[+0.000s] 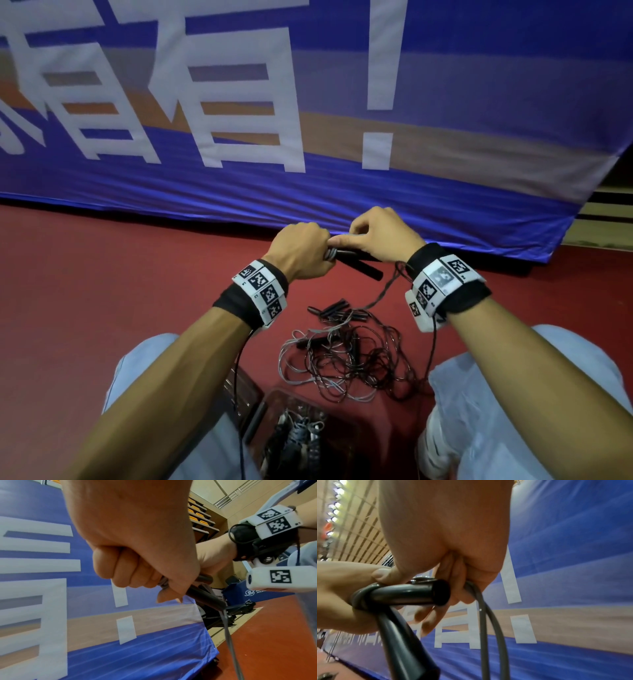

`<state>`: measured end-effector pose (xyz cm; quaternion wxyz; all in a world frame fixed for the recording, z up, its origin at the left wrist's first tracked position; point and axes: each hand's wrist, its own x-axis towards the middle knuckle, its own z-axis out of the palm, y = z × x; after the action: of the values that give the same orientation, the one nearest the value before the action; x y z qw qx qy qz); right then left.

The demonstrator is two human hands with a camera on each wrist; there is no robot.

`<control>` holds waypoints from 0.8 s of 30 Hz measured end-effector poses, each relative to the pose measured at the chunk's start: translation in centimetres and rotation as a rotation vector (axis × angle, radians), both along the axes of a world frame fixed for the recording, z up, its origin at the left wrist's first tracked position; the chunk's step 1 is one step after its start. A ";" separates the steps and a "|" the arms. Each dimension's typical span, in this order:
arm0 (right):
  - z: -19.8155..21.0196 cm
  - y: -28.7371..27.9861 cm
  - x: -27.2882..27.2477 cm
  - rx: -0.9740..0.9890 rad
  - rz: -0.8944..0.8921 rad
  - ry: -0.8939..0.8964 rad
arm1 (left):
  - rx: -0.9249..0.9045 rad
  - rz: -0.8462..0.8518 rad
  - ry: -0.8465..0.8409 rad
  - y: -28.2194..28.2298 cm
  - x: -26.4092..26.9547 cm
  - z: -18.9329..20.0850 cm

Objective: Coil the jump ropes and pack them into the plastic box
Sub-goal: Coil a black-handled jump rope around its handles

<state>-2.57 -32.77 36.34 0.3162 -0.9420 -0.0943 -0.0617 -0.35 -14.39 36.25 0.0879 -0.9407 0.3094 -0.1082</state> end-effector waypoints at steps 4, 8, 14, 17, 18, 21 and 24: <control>0.7 0.5 -0.3 0.141 0.119 0.156 | 0.086 -0.083 -0.086 1.1 0.6 1.4; 1.3 1.2 -0.6 0.192 0.248 0.345 | 0.112 -0.166 -0.125 2.1 0.7 1.9; 1.2 1.7 -0.6 0.315 0.274 0.376 | -0.025 -0.240 -0.151 2.8 0.2 2.4; 0.8 2.0 -0.7 0.441 0.292 0.439 | -0.056 -0.240 -0.161 3.2 0.0 2.8; 0.8 2.1 -0.8 0.498 0.308 0.481 | -0.063 -0.247 -0.166 3.4 -0.1 3.0; 0.8 2.1 -0.7 0.608 0.345 0.601 | -0.090 -0.249 -0.174 3.7 -0.2 3.3; 1.0 1.9 -0.6 0.665 0.377 0.679 | -0.117 -0.248 -0.175 3.8 -0.5 3.4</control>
<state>-3.12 -30.87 37.37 0.6172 -0.7241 -0.1299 0.2791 -0.85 -10.63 39.67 0.0457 -0.8857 0.4077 -0.2175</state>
